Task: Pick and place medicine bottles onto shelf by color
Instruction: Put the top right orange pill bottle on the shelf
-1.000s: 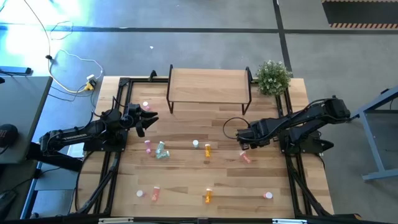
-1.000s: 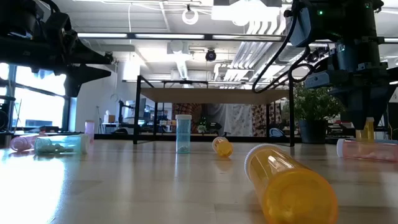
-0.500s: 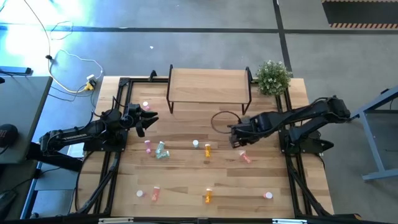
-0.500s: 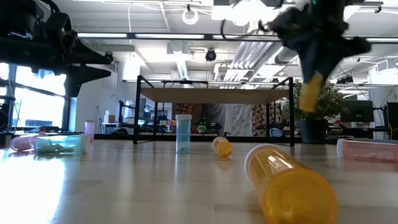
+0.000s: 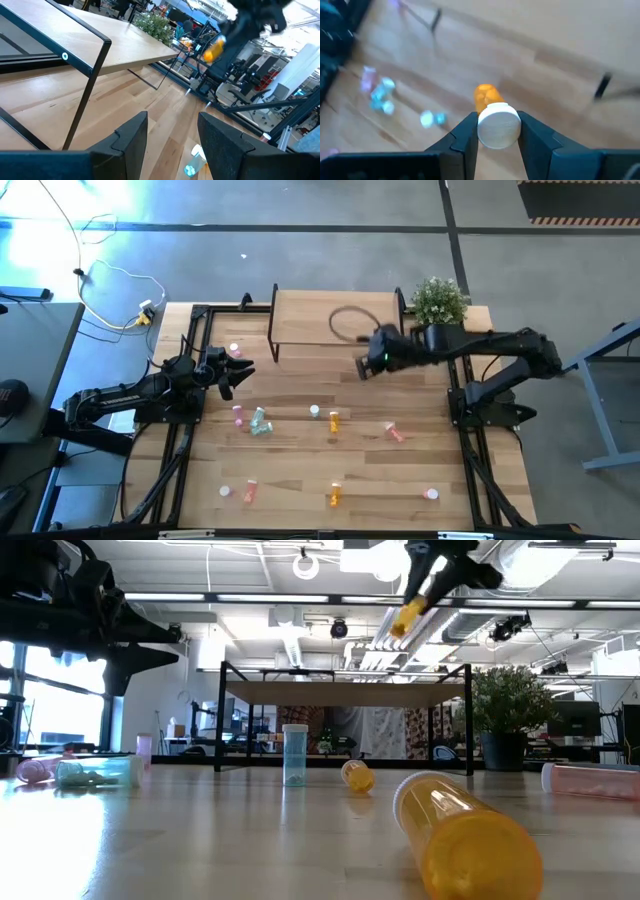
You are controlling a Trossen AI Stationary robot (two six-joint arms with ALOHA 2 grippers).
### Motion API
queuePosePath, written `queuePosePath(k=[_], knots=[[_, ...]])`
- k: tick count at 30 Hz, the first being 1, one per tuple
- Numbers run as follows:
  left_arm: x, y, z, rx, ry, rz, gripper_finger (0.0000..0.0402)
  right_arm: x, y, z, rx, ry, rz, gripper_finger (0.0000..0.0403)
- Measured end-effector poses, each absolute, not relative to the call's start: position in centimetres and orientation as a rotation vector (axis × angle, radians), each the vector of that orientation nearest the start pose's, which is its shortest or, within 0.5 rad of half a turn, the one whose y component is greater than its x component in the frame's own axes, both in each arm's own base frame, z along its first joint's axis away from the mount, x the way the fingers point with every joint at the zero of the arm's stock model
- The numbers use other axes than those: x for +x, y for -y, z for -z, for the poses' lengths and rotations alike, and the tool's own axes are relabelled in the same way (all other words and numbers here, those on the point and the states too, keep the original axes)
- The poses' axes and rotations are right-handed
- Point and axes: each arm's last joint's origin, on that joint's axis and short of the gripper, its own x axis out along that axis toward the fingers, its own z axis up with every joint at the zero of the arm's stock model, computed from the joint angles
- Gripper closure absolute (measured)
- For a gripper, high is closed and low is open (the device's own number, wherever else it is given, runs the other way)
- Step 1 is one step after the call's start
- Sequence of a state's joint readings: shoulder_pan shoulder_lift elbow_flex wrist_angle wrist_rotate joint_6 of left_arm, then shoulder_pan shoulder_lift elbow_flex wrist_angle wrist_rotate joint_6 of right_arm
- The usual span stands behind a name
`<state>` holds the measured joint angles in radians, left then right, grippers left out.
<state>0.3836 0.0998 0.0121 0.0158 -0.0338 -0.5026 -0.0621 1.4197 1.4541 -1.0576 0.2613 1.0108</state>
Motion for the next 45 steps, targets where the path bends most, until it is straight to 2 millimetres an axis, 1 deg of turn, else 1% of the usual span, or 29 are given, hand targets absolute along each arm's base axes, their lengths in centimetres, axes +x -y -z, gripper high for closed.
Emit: queuePosePath(k=[6,8,12,14,17,19,21,24,26,29,32,37,41,45], knots=[[9.5,-3.9,-16.1,-0.508,0.035,-0.427,0.0236,26.3,6.8,-39.6,0.648,-0.662,0.772,0.0297],[9.5,-3.9,-16.1,-0.508,0.035,-0.427,0.0236,25.7,8.3,-41.1,0.583,-0.629,0.776,0.0297],[9.5,-3.9,-16.1,-0.541,0.042,-0.427,0.0236,23.8,11.4,-44.0,0.465,-0.570,0.805,0.0297],[9.5,-3.9,-16.1,-0.552,0.045,-0.427,0.0236,22.8,12.8,-45.0,0.429,-0.548,0.807,0.0297],[9.5,-3.9,-16.1,-0.552,0.045,-0.427,0.0236,21.8,14.7,-45.7,0.390,-0.556,0.813,0.0297],[9.5,-3.9,-16.1,-0.553,0.045,-0.427,0.0236,21.5,16.1,-45.5,0.379,-0.593,0.819,0.0297],[9.5,-3.9,-16.1,-0.554,0.045,-0.426,0.0236,21.7,17.3,-44.9,0.371,-0.642,0.811,0.0297],[9.5,-3.9,-16.1,-0.555,0.045,-0.427,0.0236,22.4,19.1,-43.3,0.375,-0.763,0.793,0.0297],[9.5,-3.9,-16.1,-0.554,0.045,-0.427,0.0236,22.8,19.8,-42.2,0.407,-0.864,0.784,0.0297],[9.5,-3.9,-16.1,-0.554,0.045,-0.427,0.0236,23.4,20.2,-40.4,0.420,-1.025,0.752,0.0297],[9.5,-3.9,-16.1,-0.554,0.045,-0.426,0.0236,24.5,20.5,-38.9,0.399,-1.132,0.701,0.0297],[9.5,-3.9,-16.1,-0.554,0.045,-0.427,0.0236,26.2,20.9,-36.8,0.338,-1.247,0.641,0.0297],[9.5,-3.9,-16.1,-0.554,0.045,-0.426,0.0236,27.0,21.4,-35.6,0.245,-1.328,0.704,0.0296],[9.5,-3.9,-16.1,-0.553,0.045,-0.426,0.0236,27.6,21.7,-34.9,0.223,-1.354,0.700,0.0296]])
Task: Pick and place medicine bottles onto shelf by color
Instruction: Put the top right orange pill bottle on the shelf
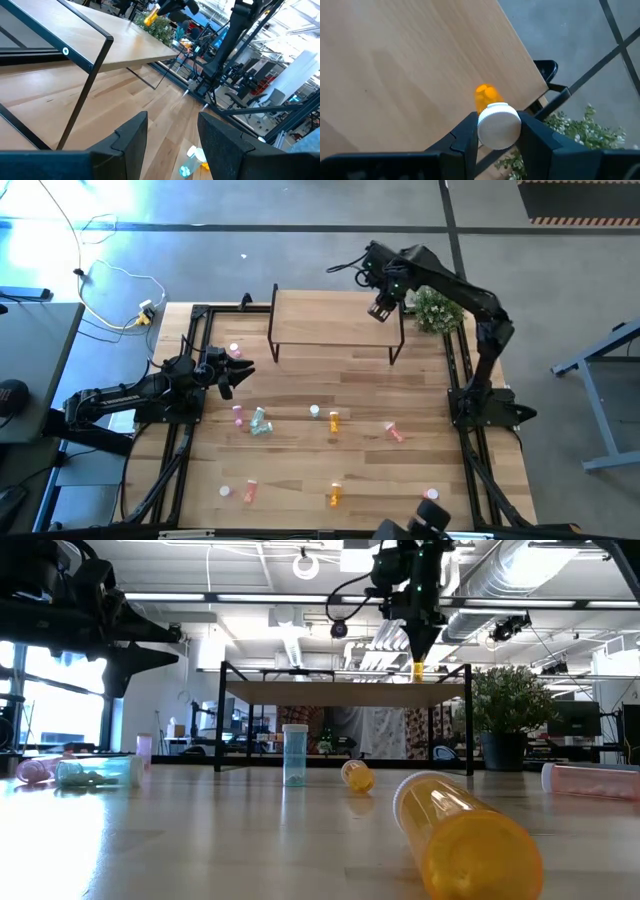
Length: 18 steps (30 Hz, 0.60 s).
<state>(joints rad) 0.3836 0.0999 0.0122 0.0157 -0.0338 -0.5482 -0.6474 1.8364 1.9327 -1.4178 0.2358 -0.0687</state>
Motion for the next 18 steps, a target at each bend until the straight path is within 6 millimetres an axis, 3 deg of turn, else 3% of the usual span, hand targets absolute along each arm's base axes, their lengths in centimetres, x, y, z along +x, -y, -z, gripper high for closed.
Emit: queuePosePath(k=[10,18], knots=[[9.5,-3.9,-16.1,-0.553,0.045,-0.427,0.0236,28.5,22.4,-33.3,0.235,-1.403,0.681,0.0296],[9.5,-3.9,-16.1,-0.552,0.044,-0.426,0.0236,28.7,22.3,-33.1,0.276,-1.385,0.629,0.0296]])
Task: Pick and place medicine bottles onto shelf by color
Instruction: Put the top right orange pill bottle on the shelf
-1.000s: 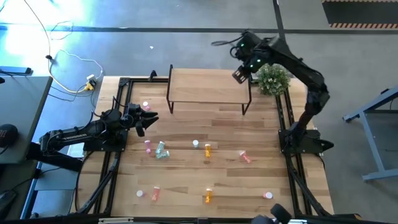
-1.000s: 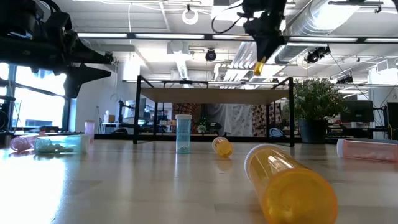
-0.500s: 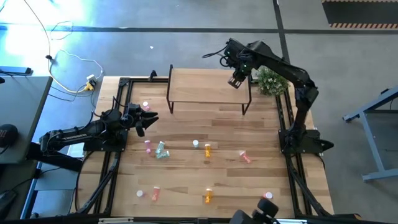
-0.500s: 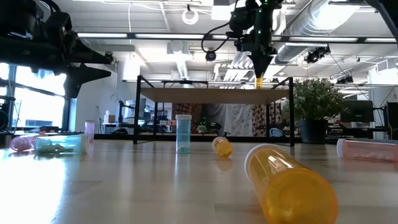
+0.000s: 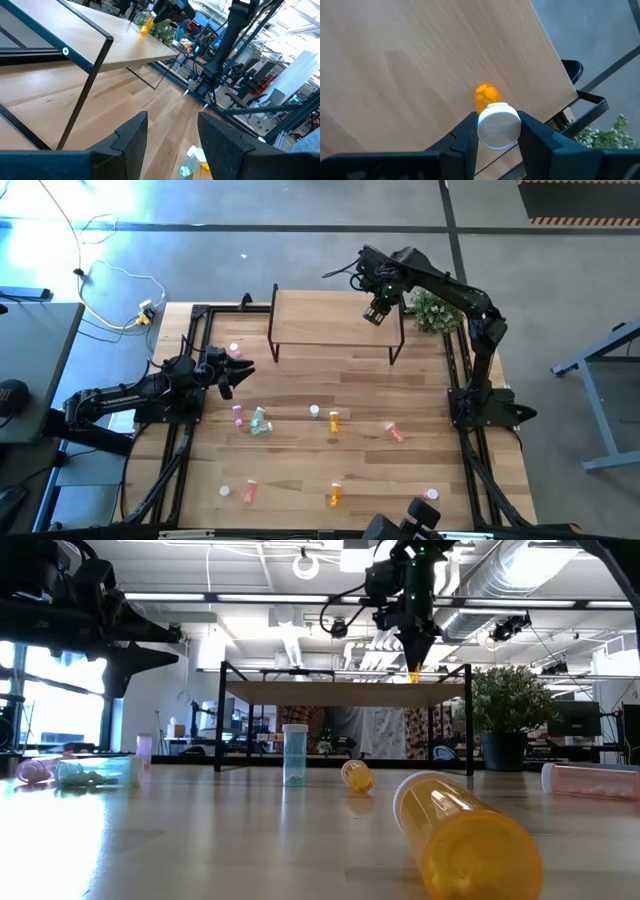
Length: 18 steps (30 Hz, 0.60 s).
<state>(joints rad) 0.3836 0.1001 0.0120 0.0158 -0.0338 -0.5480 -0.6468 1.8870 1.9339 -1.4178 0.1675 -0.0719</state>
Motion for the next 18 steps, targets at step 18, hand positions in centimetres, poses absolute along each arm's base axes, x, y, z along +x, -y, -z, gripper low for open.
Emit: queuePosePath(k=[18], knots=[[9.52,-3.95,-16.15,-0.552,0.048,-0.425,0.0236,28.77,22.32,-33.16,0.266,-1.377,0.615,0.0296]])
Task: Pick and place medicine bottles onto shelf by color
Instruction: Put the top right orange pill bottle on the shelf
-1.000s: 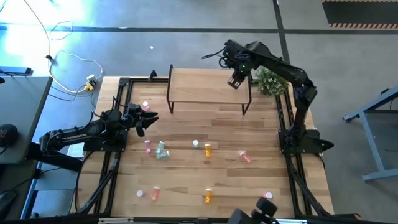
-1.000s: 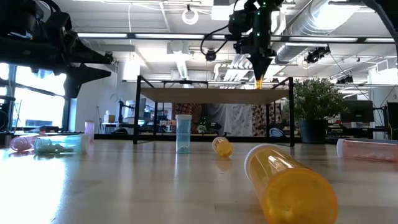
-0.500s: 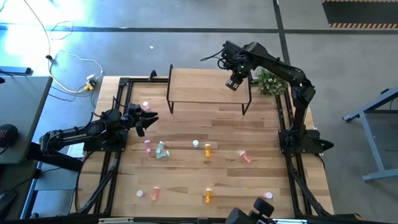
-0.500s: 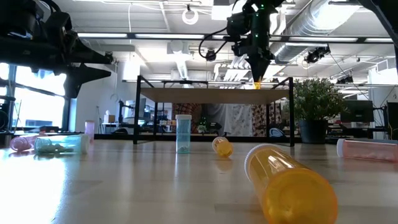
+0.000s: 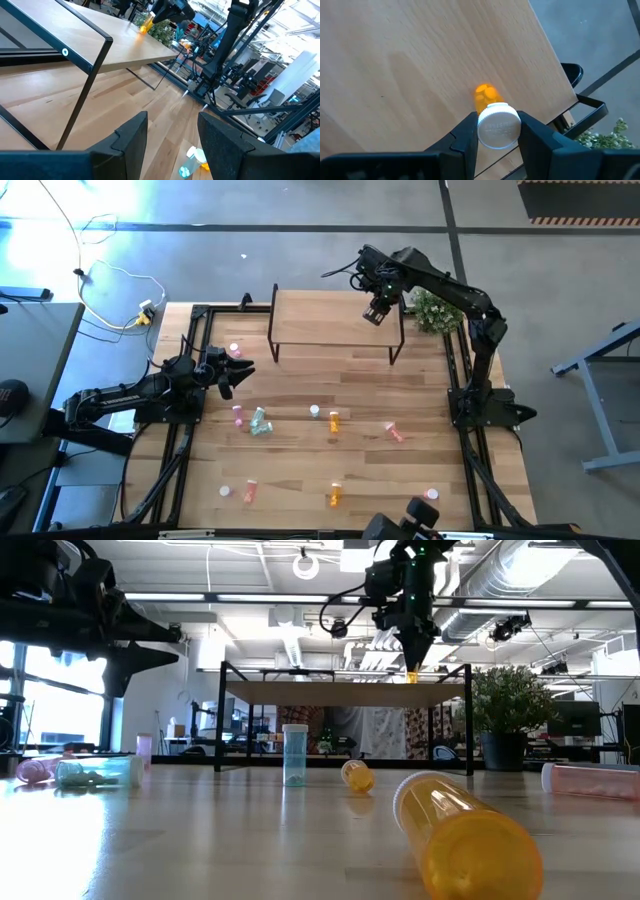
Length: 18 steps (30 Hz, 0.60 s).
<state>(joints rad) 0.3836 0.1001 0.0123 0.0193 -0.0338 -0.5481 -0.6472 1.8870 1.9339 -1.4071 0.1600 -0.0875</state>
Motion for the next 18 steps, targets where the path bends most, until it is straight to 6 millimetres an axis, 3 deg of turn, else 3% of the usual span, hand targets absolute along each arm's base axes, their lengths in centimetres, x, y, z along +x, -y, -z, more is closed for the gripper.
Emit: queuePosePath(k=[10,18], knots=[[9.52,-3.95,-16.16,-0.551,0.048,-0.425,0.0236,28.79,22.32,-33.15,0.267,-1.375,0.613,0.0262],[9.52,-3.95,-16.16,-0.551,0.049,-0.425,0.0236,28.96,22.45,-33.20,0.261,-1.353,0.618,0.0258]])
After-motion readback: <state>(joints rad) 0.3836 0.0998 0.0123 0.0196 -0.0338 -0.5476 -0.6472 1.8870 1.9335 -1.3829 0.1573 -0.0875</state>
